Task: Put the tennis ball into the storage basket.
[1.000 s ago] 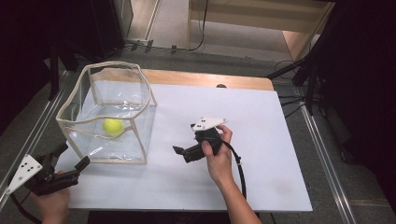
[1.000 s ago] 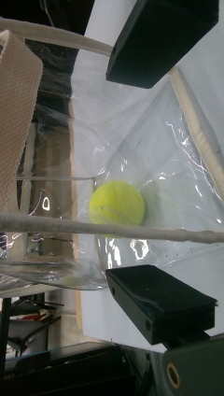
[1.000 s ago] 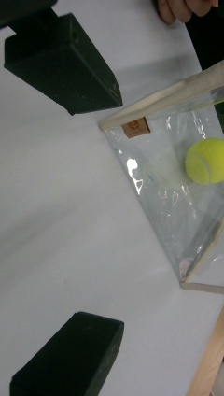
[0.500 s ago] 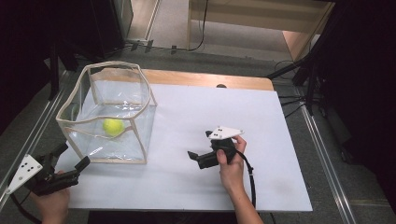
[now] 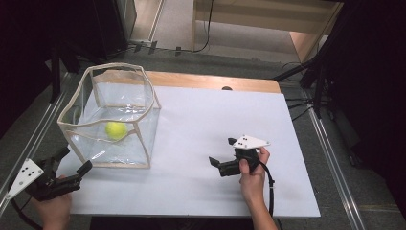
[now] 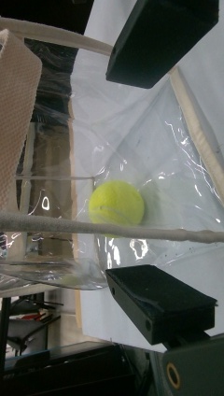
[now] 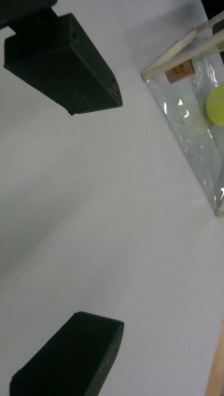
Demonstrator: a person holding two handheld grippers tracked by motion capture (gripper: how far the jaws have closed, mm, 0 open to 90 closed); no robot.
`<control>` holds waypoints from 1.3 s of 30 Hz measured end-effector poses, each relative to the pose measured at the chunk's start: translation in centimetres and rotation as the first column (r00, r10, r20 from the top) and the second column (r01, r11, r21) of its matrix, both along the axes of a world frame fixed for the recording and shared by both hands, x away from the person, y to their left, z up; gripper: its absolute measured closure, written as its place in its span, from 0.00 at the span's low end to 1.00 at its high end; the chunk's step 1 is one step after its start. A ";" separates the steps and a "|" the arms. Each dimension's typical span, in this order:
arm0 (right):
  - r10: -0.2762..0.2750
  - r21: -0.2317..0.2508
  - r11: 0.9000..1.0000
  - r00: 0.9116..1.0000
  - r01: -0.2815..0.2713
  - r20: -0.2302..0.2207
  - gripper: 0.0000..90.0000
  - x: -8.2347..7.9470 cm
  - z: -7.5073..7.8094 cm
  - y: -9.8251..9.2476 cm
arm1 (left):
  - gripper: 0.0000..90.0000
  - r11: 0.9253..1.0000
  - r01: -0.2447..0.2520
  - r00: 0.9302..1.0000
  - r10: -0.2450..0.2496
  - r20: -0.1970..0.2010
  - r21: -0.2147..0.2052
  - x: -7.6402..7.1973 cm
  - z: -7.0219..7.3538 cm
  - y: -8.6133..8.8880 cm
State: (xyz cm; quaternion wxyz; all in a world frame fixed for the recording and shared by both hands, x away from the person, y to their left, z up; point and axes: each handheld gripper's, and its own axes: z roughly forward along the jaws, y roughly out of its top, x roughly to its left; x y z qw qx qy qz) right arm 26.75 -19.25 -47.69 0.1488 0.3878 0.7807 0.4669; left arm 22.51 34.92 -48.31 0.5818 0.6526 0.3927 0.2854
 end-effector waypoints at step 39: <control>-0.199 0.003 0.980 0.980 0.199 0.014 0.00 -4.1 -1.1 -9.0 | 0.07 1.000 -0.002 1.000 0.002 0.000 0.007 -0.1 0.0 0.0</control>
